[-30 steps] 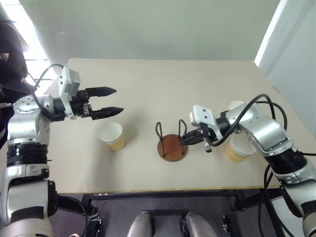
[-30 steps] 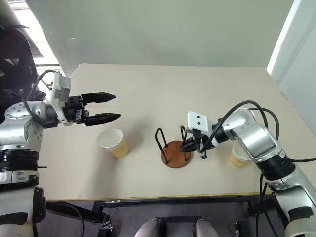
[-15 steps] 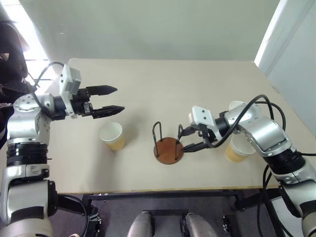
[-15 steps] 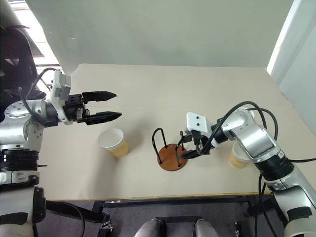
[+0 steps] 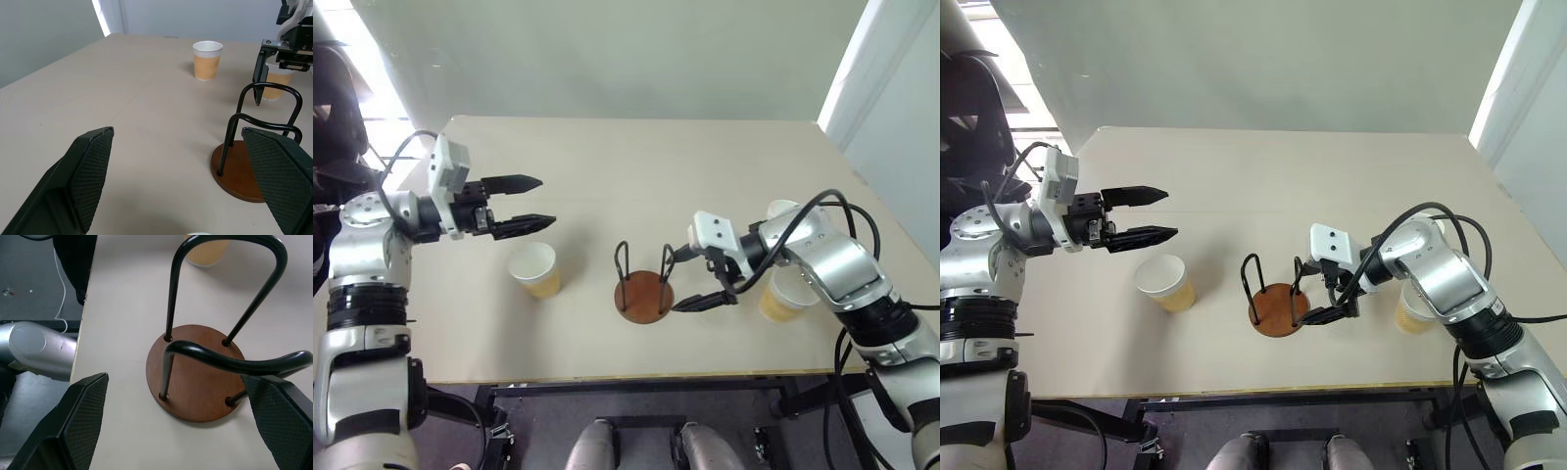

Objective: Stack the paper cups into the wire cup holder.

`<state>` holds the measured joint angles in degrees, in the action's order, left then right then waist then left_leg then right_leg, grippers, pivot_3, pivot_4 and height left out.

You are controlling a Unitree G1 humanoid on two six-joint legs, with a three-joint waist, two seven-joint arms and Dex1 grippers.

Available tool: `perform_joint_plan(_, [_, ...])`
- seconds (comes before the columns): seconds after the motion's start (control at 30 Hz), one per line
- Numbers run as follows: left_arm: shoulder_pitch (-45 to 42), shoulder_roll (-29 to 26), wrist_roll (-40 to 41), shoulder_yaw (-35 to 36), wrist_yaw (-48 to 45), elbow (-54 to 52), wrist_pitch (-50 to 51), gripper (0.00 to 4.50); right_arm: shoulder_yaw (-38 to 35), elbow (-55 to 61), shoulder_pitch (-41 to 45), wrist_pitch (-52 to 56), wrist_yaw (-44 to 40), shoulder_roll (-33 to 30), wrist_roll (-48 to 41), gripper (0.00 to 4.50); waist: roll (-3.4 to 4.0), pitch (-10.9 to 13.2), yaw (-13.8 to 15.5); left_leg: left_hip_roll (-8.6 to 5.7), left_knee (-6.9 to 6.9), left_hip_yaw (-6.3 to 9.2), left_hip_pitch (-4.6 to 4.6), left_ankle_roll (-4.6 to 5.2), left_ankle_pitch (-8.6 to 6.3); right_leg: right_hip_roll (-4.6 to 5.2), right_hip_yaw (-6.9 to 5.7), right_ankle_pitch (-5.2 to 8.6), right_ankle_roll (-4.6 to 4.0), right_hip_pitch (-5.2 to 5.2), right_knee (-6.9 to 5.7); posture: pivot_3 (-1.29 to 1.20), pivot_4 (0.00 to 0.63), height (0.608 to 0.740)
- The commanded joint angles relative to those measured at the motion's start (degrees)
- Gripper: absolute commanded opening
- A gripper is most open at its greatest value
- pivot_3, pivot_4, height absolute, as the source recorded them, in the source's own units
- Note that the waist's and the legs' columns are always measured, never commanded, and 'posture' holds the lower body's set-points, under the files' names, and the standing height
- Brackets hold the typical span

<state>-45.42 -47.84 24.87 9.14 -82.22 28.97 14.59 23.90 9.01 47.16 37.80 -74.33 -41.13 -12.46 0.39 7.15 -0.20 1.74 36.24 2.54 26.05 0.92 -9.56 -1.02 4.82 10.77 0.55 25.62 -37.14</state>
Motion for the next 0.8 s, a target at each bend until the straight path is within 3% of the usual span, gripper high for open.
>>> perform_joint_plan(0.03, [-1.4,-0.8,0.5,1.2,-0.2,-1.0,-0.8,4.50,0.2,-0.5,0.0,-3.2,-1.0,-2.6,2.6,4.48,-0.01,0.0,0.0,0.00,0.01,-0.01,0.00,0.00,0.00,0.00,0.00,0.00,0.00,-0.01,0.00,0.00,0.150,0.740])
perform_joint_plan(0.3, [-3.7,0.0,0.0,0.0,0.3,-0.5,-0.3,4.50,-4.7,-7.9,4.4,-7.0,-1.9,-8.9,5.4,4.48,-0.01,0.0,0.0,0.00,0.02,-0.01,-0.01,0.01,0.01,0.01,0.00,-0.03,-0.04,-0.02,-0.01,0.00,0.150,0.740])
perform_joint_plan(0.5, [-5.4,1.1,-0.5,-1.1,0.1,0.5,-0.4,4.50,-6.9,-15.8,11.6,-9.2,-0.8,-9.0,6.8,4.48,-0.01,0.0,0.0,0.00,0.00,-0.01,-0.01,0.02,0.01,0.01,0.01,-0.03,-0.03,0.00,-0.01,0.00,0.150,0.740])
perform_joint_plan(0.8, [-7.8,1.4,-1.2,-3.1,-3.7,3.5,-2.1,4.50,-3.2,-31.6,16.9,-25.4,-0.3,-11.8,18.7,4.48,0.00,0.0,0.1,0.00,-0.02,0.03,0.03,0.02,0.01,0.03,-0.01,-0.02,-0.04,0.02,-0.01,0.00,0.150,0.740])
